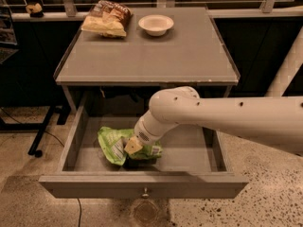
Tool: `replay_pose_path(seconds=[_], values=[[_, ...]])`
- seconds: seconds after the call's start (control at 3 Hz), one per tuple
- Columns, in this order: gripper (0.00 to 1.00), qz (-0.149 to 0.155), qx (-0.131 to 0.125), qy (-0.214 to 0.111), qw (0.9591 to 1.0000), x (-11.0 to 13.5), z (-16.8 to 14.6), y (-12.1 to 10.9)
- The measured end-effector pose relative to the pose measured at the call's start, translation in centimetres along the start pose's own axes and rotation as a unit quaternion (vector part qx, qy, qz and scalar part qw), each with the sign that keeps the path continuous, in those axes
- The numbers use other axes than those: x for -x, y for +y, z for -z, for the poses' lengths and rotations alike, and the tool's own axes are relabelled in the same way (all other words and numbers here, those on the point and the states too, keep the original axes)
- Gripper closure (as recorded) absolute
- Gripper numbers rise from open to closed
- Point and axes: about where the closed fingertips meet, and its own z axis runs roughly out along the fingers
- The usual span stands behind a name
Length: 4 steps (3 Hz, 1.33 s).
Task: Pick green rice chip bag from top drawer and place on counter
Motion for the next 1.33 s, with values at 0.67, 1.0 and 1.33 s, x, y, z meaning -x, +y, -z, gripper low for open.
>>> replay_pose_path(seconds=[0.67,1.0,1.33], values=[[1.0,0.016,-0.058,-0.043,0.9973,1.0,9.7,0.2],[1.0,0.026,-0.102,-0.059,0.9927,2.8,13.7,-1.0],[1.0,0.043,-0.151,-0.081,0.9842,5.5,18.0,-2.1]])
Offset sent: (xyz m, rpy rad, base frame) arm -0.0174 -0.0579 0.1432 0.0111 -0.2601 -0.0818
